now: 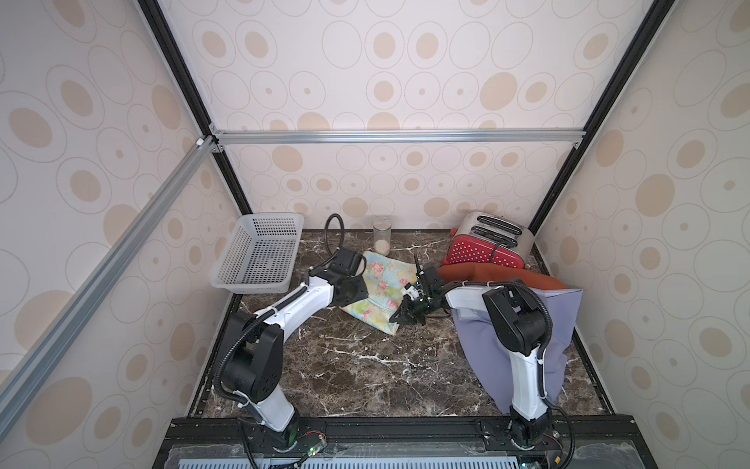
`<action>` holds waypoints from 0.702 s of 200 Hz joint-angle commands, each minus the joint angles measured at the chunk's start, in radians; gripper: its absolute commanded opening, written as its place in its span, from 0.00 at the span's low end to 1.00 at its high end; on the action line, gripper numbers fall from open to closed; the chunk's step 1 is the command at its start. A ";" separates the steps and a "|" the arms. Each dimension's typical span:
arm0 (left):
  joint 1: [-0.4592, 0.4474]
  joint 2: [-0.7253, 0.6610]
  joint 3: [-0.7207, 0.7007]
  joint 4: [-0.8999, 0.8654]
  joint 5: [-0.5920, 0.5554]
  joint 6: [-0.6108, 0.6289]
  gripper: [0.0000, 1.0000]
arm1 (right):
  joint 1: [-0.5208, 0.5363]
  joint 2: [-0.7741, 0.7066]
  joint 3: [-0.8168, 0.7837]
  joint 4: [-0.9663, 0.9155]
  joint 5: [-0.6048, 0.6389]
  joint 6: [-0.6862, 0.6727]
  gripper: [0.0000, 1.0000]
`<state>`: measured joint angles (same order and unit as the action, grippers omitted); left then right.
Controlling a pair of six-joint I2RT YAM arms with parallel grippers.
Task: Roll up the skirts
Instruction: Roll the skirt at the center of the board.
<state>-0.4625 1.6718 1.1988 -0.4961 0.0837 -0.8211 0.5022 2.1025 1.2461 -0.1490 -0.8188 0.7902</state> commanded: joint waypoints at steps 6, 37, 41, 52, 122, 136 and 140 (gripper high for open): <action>-0.018 0.074 0.013 0.078 0.019 -0.043 0.41 | -0.008 0.039 0.019 -0.050 0.046 0.015 0.12; -0.005 0.193 0.083 0.042 -0.087 -0.011 0.36 | -0.005 0.036 0.020 -0.069 0.049 -0.001 0.12; 0.001 0.207 0.085 0.039 -0.107 -0.009 0.35 | -0.005 0.034 0.018 -0.069 0.050 -0.003 0.12; 0.022 0.243 0.077 0.049 -0.130 -0.010 0.32 | -0.005 0.030 0.014 -0.073 0.052 -0.009 0.13; 0.060 0.379 0.112 0.068 -0.043 0.017 0.31 | -0.028 -0.103 -0.039 -0.115 0.145 -0.163 0.32; 0.058 0.391 0.123 0.059 -0.030 0.033 0.31 | -0.041 -0.147 -0.030 -0.208 0.229 -0.259 0.39; 0.056 0.394 0.127 0.058 -0.028 0.036 0.32 | -0.042 -0.159 -0.024 -0.242 0.264 -0.293 0.40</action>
<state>-0.4137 1.9877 1.3201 -0.3885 0.0608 -0.8223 0.4889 2.0258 1.2251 -0.2138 -0.7246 0.6712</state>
